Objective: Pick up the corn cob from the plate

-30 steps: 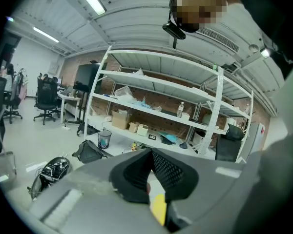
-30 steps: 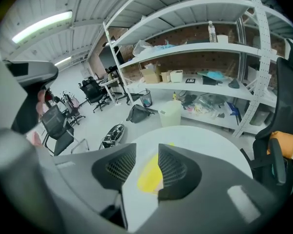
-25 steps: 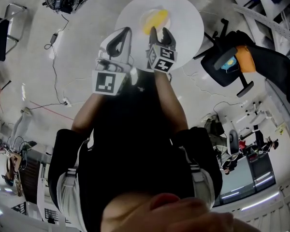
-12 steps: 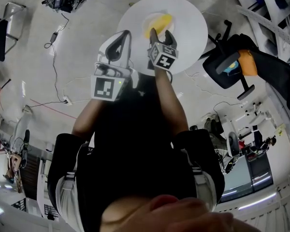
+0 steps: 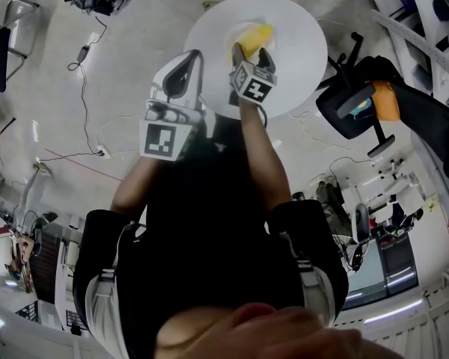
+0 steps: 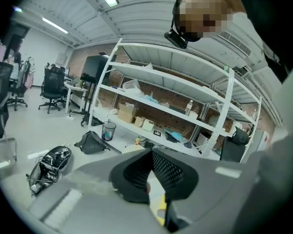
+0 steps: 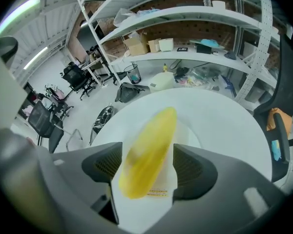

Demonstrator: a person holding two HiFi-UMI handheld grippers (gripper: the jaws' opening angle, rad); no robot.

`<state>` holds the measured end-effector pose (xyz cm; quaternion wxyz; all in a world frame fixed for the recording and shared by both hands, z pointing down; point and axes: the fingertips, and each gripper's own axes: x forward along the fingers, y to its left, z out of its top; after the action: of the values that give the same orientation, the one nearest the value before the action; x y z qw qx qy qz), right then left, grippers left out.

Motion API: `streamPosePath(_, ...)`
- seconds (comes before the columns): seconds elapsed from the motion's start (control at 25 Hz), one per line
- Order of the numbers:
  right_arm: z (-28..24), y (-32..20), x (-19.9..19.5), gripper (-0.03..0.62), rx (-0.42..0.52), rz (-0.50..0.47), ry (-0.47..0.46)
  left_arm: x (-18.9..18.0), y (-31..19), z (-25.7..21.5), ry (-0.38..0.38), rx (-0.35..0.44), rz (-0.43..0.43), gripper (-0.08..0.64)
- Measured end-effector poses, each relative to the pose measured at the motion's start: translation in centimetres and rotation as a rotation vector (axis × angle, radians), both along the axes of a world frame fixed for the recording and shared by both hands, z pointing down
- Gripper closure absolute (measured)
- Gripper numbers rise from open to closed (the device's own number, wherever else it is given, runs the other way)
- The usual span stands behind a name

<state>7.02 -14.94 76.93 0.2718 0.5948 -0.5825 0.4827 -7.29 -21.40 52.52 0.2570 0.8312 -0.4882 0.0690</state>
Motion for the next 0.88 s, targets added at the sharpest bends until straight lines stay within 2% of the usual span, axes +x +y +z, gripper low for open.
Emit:
streamPosePath(0.68, 2.9, -0.1, -0.6, 0.230, -0.060, 0.003, 0.026, -1.0, 0.8, 1.5, 0.002, -0.037, -0.005, 0.554)
streamPosePath(0.88, 3.2, -0.2, -0.4, 0.230, -0.068, -0.003, 0.062, -1.0, 0.6, 1.5, -0.003, -0.030, 0.002, 0.554)
